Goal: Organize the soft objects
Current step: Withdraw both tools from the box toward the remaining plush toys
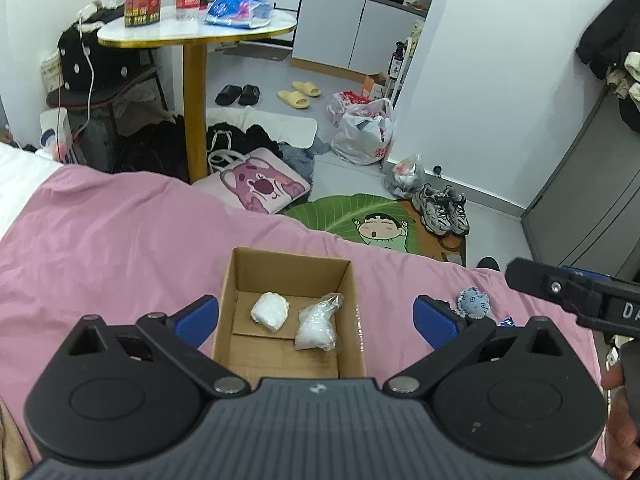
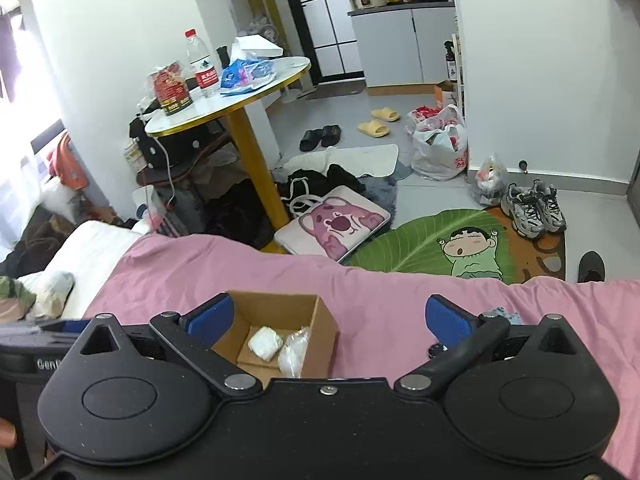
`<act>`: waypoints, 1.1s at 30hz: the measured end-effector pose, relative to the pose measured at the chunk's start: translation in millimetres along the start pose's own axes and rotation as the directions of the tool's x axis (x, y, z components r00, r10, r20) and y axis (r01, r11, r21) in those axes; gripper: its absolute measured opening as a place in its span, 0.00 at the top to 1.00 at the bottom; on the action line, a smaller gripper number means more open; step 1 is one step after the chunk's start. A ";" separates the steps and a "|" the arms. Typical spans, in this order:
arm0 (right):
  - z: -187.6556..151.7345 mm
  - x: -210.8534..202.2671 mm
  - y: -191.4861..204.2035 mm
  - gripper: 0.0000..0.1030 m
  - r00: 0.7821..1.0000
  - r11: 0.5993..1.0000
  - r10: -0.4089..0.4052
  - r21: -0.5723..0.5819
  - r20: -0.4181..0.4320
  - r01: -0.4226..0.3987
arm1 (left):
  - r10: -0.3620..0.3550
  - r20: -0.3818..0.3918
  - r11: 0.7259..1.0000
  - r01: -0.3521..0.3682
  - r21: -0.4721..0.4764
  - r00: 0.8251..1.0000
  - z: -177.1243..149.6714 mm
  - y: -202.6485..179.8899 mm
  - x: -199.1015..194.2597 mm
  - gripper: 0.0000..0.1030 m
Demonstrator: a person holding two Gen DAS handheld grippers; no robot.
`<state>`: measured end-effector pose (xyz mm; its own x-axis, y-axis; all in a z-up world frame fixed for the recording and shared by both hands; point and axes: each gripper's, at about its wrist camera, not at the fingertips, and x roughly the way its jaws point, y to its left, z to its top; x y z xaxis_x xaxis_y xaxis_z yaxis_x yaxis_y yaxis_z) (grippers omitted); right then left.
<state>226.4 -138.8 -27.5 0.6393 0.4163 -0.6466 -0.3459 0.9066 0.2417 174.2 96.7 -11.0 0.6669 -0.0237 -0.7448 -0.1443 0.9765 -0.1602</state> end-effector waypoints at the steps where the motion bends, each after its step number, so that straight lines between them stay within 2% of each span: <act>1: -1.2 -2.5 -5.0 0.00 1.000 1.000 0.002 -0.002 -0.001 -0.002 | 0.001 0.002 1.000 -0.001 0.002 1.000 -1.3 -1.7 -0.5 0.00; 10: -12.8 -23.1 -49.7 0.00 1.000 1.000 0.001 0.014 -0.014 -0.001 | -0.036 -0.020 0.999 0.036 -0.017 0.999 -13.8 -37.5 -2.4 0.00; 14: -24.7 -28.0 -72.5 0.00 1.000 1.000 -0.007 -0.002 -0.023 0.007 | -0.008 -0.035 1.000 0.008 0.015 0.999 -18.7 -57.4 -5.5 0.01; 18: -34.8 -19.2 -99.7 0.00 0.998 0.997 -0.025 0.070 -0.061 0.029 | 0.010 -0.050 1.000 -0.009 0.026 0.999 -25.4 -73.5 -1.5 0.01; 24: -50.5 -3.5 -123.8 0.00 0.993 0.993 0.020 0.120 -0.116 -0.006 | 0.058 -0.056 0.998 -0.056 0.037 0.997 -38.8 -89.5 11.2 0.01; 28: -56.7 3.2 -135.5 0.00 0.990 0.987 0.040 0.157 -0.133 -0.019 | 0.052 -0.096 0.999 -0.051 0.009 0.994 -47.3 -96.7 26.6 0.01; 33: -66.1 5.0 -160.3 0.00 0.988 0.970 0.081 0.239 -0.133 -0.048 | 0.059 -0.104 0.998 -0.060 -0.010 0.993 -54.8 -108.8 38.7 0.01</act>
<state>239.6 -286.7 -117.3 0.5120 0.4757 -0.7152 -0.2016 0.8759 0.4383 175.6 -22.2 -57.9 0.5772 0.0116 -0.8165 -0.1915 0.9740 -0.1215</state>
